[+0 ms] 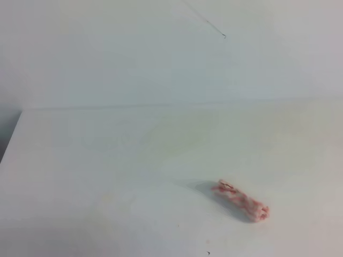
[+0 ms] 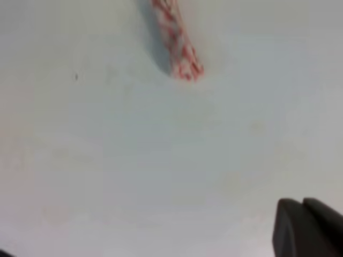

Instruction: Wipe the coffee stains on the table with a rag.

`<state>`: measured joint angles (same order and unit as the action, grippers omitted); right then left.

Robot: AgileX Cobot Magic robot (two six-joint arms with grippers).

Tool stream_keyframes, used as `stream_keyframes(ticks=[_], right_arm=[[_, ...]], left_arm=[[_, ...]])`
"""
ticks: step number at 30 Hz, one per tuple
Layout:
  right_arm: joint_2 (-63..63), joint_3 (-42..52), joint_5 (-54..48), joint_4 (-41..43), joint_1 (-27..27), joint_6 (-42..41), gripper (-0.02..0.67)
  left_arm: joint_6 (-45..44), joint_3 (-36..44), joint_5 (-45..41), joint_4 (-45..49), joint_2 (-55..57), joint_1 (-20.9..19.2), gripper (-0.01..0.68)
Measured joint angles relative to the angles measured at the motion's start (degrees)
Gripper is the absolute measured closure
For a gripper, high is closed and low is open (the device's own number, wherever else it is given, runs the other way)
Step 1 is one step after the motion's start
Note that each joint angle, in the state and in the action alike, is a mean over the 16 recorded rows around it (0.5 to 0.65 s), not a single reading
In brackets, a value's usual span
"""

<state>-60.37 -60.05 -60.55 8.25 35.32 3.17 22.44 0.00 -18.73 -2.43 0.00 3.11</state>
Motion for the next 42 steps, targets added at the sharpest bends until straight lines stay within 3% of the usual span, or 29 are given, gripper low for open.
stream_keyframes(ticks=[6,12,21,26,31,37,42], right_arm=[[5.8,0.3,-8.1,0.1,0.0,0.4,0.651],[9.2,0.3,-9.8,0.8,-0.6,-0.8,0.651],[13.2,0.5,-7.1,1.7,-8.7,-2.8,0.651],[17.8,2.5,3.5,-0.7,-16.6,-3.2,0.652],[24.4,8.7,20.7,-5.3,-24.4,-4.3,0.652],[33.4,22.1,42.5,-11.9,-31.5,-5.8,0.652],[40.9,35.5,54.3,-15.4,-35.4,-7.0,0.652]], left_arm=[[0.0,0.0,0.0,0.0,0.0,0.0,0.674],[0.0,0.0,0.0,0.0,0.0,0.0,0.674],[0.0,0.0,0.0,0.0,0.0,0.0,0.674],[0.0,0.0,0.0,0.0,0.0,0.0,0.674],[0.0,0.0,0.0,0.0,0.0,0.0,0.674],[0.0,0.0,0.0,0.0,0.0,0.0,0.674],[0.0,0.0,0.0,0.0,0.0,0.0,0.674]])
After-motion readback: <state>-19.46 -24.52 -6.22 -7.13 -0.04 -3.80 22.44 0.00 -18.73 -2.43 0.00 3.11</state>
